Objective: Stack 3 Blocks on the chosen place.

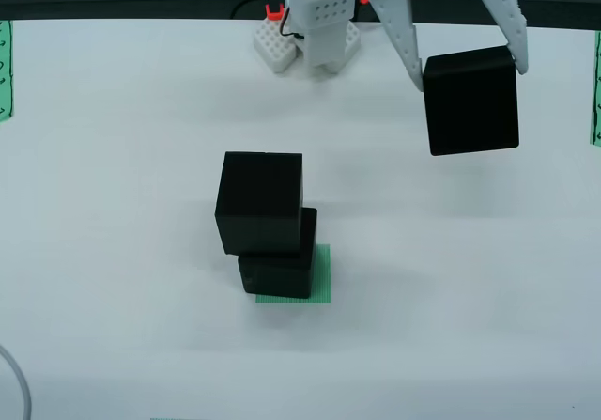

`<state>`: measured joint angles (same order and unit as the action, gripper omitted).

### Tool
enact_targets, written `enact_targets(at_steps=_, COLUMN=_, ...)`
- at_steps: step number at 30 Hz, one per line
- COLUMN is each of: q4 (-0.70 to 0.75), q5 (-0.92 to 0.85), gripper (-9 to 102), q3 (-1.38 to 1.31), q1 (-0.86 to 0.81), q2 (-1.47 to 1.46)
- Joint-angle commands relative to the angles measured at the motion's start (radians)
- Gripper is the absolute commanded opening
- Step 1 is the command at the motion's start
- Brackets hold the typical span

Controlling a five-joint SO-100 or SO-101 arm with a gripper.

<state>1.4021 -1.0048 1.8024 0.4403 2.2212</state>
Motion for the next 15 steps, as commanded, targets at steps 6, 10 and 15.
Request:
enact_targets(at_steps=6, q4=-0.311, q5=-0.311, gripper=22, q3=0.225, q1=-0.238, q2=0.221)
enact_targets(at_steps=10, q4=-0.476, q5=-0.425, gripper=22, q3=0.308, q1=-0.342, q2=0.255)
enact_targets(at_steps=15, q4=-0.558, q5=-0.518, gripper=22, q3=0.348, q1=-0.407, q2=0.287)
